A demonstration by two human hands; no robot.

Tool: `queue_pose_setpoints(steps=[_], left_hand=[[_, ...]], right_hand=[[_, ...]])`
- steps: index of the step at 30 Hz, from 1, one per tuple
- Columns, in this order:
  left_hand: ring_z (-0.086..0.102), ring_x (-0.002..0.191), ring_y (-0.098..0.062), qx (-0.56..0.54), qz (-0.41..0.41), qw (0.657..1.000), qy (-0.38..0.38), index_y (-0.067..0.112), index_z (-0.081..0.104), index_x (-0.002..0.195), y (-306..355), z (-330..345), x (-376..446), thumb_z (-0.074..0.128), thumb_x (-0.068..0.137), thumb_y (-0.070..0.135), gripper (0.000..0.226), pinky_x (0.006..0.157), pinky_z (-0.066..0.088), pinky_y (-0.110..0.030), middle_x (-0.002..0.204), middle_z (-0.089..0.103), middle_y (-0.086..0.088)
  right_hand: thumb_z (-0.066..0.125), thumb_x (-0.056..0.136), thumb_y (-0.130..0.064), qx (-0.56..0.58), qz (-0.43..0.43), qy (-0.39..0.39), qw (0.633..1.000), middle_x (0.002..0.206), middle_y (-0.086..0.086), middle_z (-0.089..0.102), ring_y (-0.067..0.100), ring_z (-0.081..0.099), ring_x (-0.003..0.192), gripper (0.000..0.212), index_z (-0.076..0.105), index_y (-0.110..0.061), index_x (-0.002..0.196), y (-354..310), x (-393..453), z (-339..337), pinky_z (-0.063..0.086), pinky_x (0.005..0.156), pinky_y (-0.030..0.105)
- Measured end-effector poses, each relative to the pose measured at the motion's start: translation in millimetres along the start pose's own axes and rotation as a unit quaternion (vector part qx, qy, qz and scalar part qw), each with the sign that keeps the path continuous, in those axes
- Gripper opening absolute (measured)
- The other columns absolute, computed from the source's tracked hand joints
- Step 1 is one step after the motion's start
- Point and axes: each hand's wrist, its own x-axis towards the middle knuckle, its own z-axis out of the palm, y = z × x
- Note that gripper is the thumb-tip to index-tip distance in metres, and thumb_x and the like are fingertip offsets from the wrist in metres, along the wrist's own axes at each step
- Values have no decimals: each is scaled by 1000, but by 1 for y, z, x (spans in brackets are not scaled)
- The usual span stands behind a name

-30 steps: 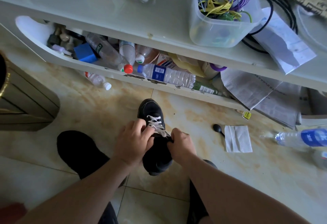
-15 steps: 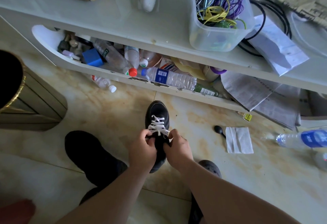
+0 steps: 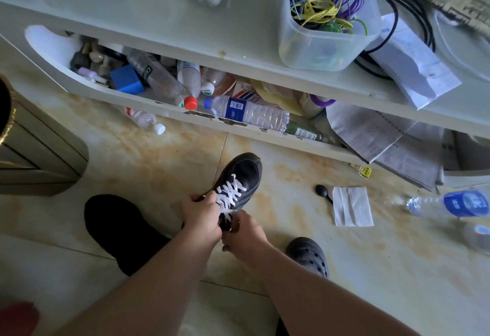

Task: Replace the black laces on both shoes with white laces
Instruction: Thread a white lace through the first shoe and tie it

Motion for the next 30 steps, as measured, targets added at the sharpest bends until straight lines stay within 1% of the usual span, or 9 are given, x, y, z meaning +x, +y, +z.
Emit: queue_pose_setpoints(steps=[3, 7, 10, 12, 15, 18, 20, 26, 30], left_hand=[[63, 79, -23, 72, 60, 995, 16, 10, 52, 116, 12, -8, -6, 85, 87, 25, 46, 57, 51, -27, 102, 66, -10], [68, 87, -24, 99, 84, 990, -50, 17, 48, 120, 33, -16, -7, 90, 82, 27, 57, 65, 56, -36, 105, 65, -6], [74, 96, -27, 96, 85, 983, -134, 16, 55, 120, 44, -19, -3, 94, 75, 29, 61, 81, 63, -45, 109, 71, -9], [76, 94, -28, 71, 56, 977, -192, 8, 63, 118, 47, -18, -5, 88, 85, 22, 44, 78, 64, -45, 107, 76, -12], [72, 85, -28, 35, 9, 969, -243, 2, 67, 110, 54, -20, -6, 74, 96, 10, 18, 66, 61, -39, 97, 72, -14], [70, 98, -32, -19, -38, 966, -254, 1, 66, 105, 55, -23, -1, 70, 96, 2, 10, 90, 61, -49, 102, 70, -17], [70, 102, -34, -24, -55, 966, -252, 2, 65, 101, 51, -22, -1, 69, 96, 0, 6, 88, 60, -46, 106, 70, -20], [73, 100, -28, 16, -32, 975, -218, 6, 66, 99, 36, -13, -4, 71, 98, 8, 6, 93, 60, -43, 107, 74, -15], [73, 105, -29, 83, -14, 967, -241, 4, 66, 103, 36, -12, -8, 79, 92, 37, 37, 100, 58, -50, 108, 76, -13]], right_hand=[[71, 87, -29, -152, -81, 29, 985, 97, -10, 65, 11, 63, 83, 20, 58, -31, 103, -4, 2, -11, 56, 70, 29], [69, 87, -22, -386, -220, 167, 880, 135, -3, 41, 23, 40, 123, 62, 41, -38, 140, -28, 11, -47, 47, 104, 43], [83, 73, -56, -505, -220, 113, 827, 156, -1, 23, 36, 26, 142, 109, 12, -46, 154, -43, 24, -73, 29, 116, 64], [82, 67, -70, -518, -172, 66, 835, 155, -2, 29, 38, 39, 136, 121, 3, -49, 156, -41, 30, -82, 41, 107, 62], [75, 68, -73, -502, -151, 60, 849, 140, -6, 45, 33, 53, 121, 101, 18, -51, 149, -30, 33, -86, 54, 89, 50], [74, 68, -71, -503, -131, 45, 853, 130, -11, 52, 28, 55, 118, 84, 36, -50, 140, -23, 34, -93, 54, 88, 48], [76, 68, -70, -506, -109, 26, 855, 126, -10, 54, 27, 56, 116, 81, 42, -48, 138, -16, 34, -95, 55, 87, 48], [76, 65, -71, -480, -102, 21, 871, 119, -9, 50, 26, 56, 113, 80, 44, -45, 134, -6, 32, -86, 55, 85, 46], [78, 70, -67, -479, -104, 51, 870, 127, -6, 48, 28, 53, 117, 82, 39, -43, 138, -2, 33, -78, 54, 87, 48]])
